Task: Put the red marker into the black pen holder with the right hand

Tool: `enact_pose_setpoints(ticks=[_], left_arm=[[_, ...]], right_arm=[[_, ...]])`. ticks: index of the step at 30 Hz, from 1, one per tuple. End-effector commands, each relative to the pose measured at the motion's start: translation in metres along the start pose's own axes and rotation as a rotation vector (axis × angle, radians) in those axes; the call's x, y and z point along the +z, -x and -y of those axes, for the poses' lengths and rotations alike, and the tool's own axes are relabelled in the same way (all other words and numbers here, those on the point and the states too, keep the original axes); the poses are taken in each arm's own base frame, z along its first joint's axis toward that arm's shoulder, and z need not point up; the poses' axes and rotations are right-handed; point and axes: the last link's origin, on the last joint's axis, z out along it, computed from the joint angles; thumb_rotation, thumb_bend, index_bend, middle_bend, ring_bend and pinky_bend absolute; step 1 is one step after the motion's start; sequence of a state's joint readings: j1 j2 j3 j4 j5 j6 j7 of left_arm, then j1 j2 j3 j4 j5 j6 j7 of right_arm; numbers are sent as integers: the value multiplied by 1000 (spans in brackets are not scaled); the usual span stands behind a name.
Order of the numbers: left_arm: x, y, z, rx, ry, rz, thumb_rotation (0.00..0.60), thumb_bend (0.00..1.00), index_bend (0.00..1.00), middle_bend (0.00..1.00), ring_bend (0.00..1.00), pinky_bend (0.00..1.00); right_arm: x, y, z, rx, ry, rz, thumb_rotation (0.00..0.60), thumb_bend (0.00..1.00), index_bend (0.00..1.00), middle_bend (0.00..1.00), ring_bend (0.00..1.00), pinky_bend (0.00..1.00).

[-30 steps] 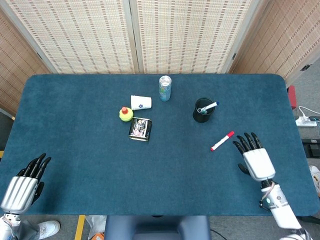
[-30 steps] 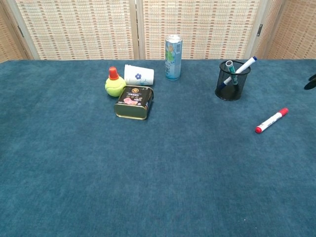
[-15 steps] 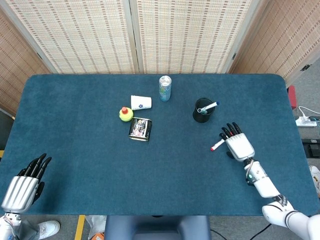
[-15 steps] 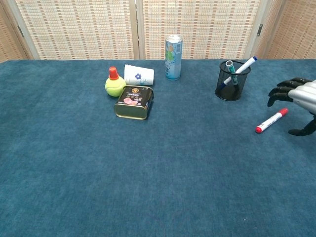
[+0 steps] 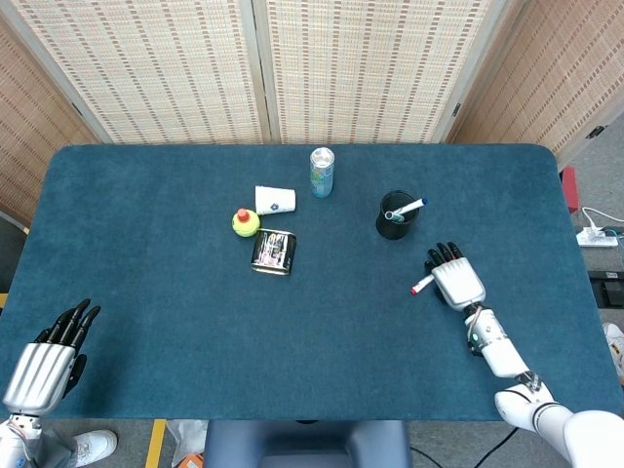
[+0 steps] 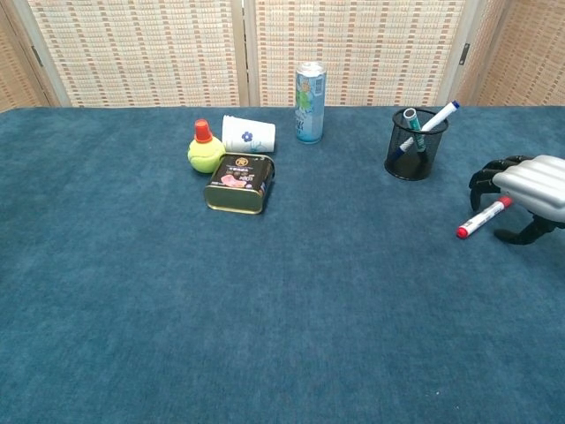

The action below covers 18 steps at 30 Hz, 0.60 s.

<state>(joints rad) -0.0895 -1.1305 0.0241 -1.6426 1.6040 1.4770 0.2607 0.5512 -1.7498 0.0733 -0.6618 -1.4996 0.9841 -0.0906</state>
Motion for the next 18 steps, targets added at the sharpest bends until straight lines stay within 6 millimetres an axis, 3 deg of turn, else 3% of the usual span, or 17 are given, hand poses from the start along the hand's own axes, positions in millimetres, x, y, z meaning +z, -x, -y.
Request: enact_pose_setpoints(ticks=[1, 18], left_arm=[[0, 0, 0, 0, 1, 0, 600, 455, 66, 0, 130, 392], [0, 0, 0, -2, 1, -3, 600, 455, 66, 0, 135, 392]], right_arm=[[2, 0, 0, -8, 9, -7, 600, 179, 418, 200, 130, 162], [2, 2, -1, -45, 47, -47, 600, 214, 649, 417, 419, 414]])
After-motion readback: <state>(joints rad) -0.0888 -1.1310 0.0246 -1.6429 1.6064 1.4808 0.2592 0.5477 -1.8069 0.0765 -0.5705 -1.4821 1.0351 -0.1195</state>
